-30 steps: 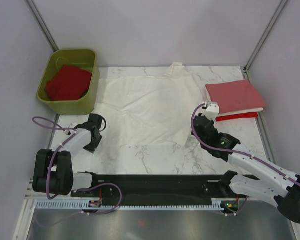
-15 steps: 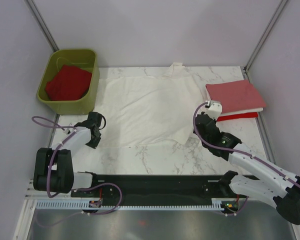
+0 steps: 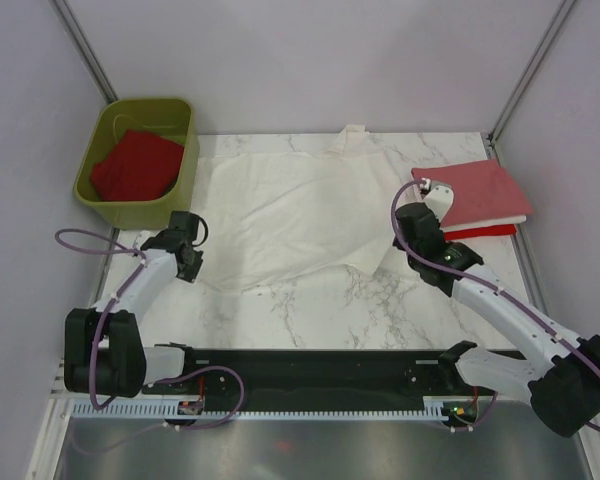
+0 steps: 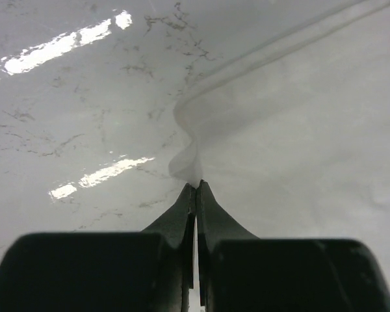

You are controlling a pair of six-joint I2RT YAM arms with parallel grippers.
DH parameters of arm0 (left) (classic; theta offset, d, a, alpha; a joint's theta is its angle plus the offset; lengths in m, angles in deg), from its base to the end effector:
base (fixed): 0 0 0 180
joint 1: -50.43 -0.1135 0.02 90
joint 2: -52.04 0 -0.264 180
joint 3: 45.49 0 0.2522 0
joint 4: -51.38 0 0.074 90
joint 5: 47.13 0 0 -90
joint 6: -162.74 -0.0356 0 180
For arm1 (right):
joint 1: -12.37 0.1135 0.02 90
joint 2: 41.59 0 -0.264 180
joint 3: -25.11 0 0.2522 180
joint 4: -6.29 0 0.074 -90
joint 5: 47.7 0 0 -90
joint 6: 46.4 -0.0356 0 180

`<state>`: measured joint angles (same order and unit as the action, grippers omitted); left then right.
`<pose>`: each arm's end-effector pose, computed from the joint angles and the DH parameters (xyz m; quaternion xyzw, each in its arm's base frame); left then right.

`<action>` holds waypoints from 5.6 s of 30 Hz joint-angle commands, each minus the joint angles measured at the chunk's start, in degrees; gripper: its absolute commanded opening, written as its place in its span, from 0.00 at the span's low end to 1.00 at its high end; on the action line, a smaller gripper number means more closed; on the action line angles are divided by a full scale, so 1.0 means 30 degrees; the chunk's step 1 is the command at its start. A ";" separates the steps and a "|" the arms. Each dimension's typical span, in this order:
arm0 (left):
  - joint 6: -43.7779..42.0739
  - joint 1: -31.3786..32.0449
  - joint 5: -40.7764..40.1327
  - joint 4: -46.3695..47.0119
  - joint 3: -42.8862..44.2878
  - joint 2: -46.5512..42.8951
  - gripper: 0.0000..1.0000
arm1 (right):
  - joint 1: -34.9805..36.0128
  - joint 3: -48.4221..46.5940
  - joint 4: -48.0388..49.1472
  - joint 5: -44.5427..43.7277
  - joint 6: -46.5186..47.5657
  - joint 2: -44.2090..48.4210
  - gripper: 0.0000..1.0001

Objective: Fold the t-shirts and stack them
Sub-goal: Fold the tshirt

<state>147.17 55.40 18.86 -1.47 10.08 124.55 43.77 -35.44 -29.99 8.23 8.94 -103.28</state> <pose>0.2191 -0.0045 0.1919 -0.5786 0.7706 0.0479 0.2628 0.2060 0.1024 0.2780 0.1541 0.8532 0.0106 0.4982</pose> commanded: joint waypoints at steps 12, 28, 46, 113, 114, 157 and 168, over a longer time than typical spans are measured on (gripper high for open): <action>0.1642 -0.0192 0.0415 -0.0768 0.5078 0.1405 0.02 | -0.1940 -0.3709 -0.0490 0.0370 0.0419 -0.4044 0.00; 0.3606 -0.1012 0.1177 -0.0710 0.7218 0.5096 0.02 | -0.2936 -0.7548 -0.0461 -0.0217 0.0127 -0.8848 0.00; 0.4955 -0.1628 0.1499 0.0432 0.8155 0.6562 0.02 | -0.3581 -0.9569 0.0359 -0.0980 -0.0256 -1.1046 0.00; 0.2230 -0.2536 0.5952 0.3658 0.4700 0.4806 0.65 | -0.4167 -0.2423 0.3113 0.4880 -0.0958 -0.6683 0.56; 0.2114 -0.2536 0.5865 0.3365 0.4438 0.4630 0.65 | -0.4138 -0.2423 0.3084 0.4880 -0.0871 -0.6653 0.56; -0.0378 -0.1892 0.5690 0.9895 -0.4237 -0.1055 0.77 | -0.9206 0.5107 1.0318 1.0094 -0.4503 -0.7003 0.56; 0.0032 -0.1863 0.4606 0.9310 -0.4002 -0.0763 0.75 | -0.9762 0.4404 0.8659 0.8199 -0.4884 -0.7945 0.00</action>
<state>146.84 49.66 35.61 26.22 -3.82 121.55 15.18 -21.12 0.54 36.98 -5.13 -127.19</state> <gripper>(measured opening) 0.761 0.079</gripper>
